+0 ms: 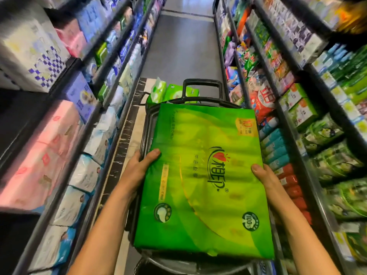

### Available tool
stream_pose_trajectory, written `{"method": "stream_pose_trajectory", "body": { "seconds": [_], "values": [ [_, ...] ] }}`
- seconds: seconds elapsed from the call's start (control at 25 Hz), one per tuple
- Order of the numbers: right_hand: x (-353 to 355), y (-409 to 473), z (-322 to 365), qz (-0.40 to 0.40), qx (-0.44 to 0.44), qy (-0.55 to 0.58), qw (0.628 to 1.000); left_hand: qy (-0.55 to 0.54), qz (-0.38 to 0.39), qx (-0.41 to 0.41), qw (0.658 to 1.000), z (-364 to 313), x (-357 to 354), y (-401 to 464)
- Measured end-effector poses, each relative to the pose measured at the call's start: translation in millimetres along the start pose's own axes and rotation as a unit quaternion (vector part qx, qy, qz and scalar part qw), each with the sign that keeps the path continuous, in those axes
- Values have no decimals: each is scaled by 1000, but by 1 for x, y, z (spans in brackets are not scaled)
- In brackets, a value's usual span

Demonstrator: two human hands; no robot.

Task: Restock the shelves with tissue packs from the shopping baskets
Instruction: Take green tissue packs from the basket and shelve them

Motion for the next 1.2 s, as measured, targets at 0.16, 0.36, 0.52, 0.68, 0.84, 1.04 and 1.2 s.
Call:
{"method": "stream_pose_trajectory", "body": {
  "seconds": [0.16, 0.36, 0.52, 0.68, 0.84, 1.04, 1.2],
  "values": [
    [9, 93, -1, 0, -22, 0, 1000, 20, 4, -10, 1000, -26, -11, 78],
    [12, 231, 3, 42, -31, -10, 999, 7, -72, 3, 997, -57, -36, 154],
    [-6, 324, 77, 149, -12, 20, 989, 4, -160, -32, 987, -80, -56, 204],
    [-18, 405, 119, 211, -1, -12, 977, -26, -200, -33, 979, -96, -68, 241],
    [-54, 477, 150, 250, 14, -70, 966, -46, -265, -9, 963, -88, -45, 287],
    [-117, 576, 172, 305, 12, -141, 942, -94, -301, 6, 949, -87, -23, 348],
    [-166, 633, 185, 358, -7, -189, 914, -126, -354, 18, 926, -79, -4, 380]
  ]
}}
Point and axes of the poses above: each hand's wrist, its own y-axis towards the middle knuckle, its own x-axis out of the back of the hand, z = x × y, the point moved 1 cm from there along y, towards the middle knuckle
